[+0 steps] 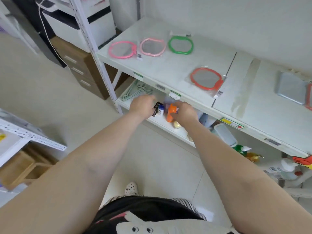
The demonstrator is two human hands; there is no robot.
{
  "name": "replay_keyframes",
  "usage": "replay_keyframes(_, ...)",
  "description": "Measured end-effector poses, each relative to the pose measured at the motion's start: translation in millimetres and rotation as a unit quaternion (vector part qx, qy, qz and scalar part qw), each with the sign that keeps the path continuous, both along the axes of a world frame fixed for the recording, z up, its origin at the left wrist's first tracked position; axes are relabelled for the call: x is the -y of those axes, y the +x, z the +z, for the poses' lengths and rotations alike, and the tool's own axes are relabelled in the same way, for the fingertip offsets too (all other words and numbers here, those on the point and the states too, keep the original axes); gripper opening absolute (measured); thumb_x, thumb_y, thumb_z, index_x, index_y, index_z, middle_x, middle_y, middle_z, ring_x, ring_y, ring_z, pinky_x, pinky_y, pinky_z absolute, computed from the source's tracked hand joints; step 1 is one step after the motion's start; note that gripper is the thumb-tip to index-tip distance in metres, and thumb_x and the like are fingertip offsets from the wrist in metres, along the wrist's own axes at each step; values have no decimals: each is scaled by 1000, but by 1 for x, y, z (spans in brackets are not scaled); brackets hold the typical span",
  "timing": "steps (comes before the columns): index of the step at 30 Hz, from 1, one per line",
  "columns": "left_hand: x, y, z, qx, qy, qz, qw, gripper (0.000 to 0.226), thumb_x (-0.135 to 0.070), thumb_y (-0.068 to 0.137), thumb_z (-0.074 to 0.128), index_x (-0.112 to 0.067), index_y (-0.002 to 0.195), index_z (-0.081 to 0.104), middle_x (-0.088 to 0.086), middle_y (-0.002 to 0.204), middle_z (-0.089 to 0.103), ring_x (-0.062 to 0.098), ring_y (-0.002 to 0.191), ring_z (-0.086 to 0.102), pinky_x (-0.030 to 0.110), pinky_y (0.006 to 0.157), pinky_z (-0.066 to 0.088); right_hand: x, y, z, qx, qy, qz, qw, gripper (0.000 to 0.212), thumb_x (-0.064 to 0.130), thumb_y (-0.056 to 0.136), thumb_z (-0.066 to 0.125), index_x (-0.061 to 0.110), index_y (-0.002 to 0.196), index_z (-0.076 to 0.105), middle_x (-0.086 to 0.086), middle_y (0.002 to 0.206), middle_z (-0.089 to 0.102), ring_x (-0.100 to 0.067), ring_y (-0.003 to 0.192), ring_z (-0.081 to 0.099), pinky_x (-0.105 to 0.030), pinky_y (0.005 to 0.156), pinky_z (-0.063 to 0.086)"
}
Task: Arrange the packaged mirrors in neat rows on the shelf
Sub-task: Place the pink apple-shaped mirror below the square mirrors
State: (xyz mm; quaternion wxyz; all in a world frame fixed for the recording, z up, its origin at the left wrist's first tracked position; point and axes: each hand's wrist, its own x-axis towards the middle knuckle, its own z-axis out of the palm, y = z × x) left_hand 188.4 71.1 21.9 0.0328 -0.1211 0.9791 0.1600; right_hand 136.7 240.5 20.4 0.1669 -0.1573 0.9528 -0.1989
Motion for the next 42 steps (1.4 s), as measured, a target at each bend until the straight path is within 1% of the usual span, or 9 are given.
replay_keyframes(3,53,-3,-1,1,11,6,1000,44,-18,84,61,-21,127,57,4,124,63,29,114,59,32,87,48,47,-2,0,-4,0,0,1000,25,20,84,53,20,106,63,-4,100,62,-29,97,60,-29,67,44)
replay_keyframes(6,86,-12,-7,-4,39,10,999,48,-17,85,62,-21,132,55,3,127,63,26,117,58,34,91,47,79,-11,1,-4,5,-9,1000,27,19,82,54,18,108,61,-9,100,65,-30,94,61,-34,72,53)
replay_keyframes(10,109,-35,-18,-4,53,13,999,47,-21,85,62,-23,132,54,0,128,61,23,117,57,30,88,45,112,-36,-2,-9,14,-10,1000,35,19,82,58,19,117,59,-9,107,64,-30,99,61,-35,75,53)
replay_keyframes(12,120,-49,-22,-7,53,8,999,47,-20,85,61,-21,132,54,3,128,61,26,116,58,33,88,47,130,-54,-4,-5,20,-5,1000,41,22,84,60,25,125,57,-5,120,59,-27,107,58,-35,78,51)
replay_keyframes(18,185,-96,-18,-13,25,37,999,36,-22,84,60,-18,119,58,10,108,61,31,99,61,32,70,43,197,-125,-16,-17,1,49,999,43,26,89,60,24,131,53,-3,128,55,-23,119,51,-36,90,48)
replay_keyframes(27,276,-158,-7,-16,32,129,991,50,-25,88,56,-16,137,46,12,128,53,31,116,55,38,90,47,280,-202,-9,-16,-9,69,997,45,28,89,61,23,133,50,-2,133,54,-22,125,49,-39,97,47)
replay_keyframes(31,294,-203,-9,-16,52,76,996,54,-20,88,57,-13,139,44,13,134,49,31,120,53,39,97,46,289,-229,-13,-14,11,17,1000,45,29,89,60,22,133,51,-2,133,56,-22,123,51,-38,95,49)
replay_keyframes(37,331,-265,-21,15,49,13,999,59,-20,86,57,-8,141,39,15,139,42,31,126,46,41,102,43,317,-241,-25,16,14,-122,992,45,41,86,62,17,124,55,-6,119,62,-29,104,61,-37,79,52)
replay_keyframes(42,373,-301,-34,68,24,-91,993,70,-24,80,64,-7,141,33,16,137,39,32,133,35,43,106,38,353,-233,-36,5,52,-255,966,55,54,82,61,15,121,56,-9,121,54,-29,115,49,-37,79,44)
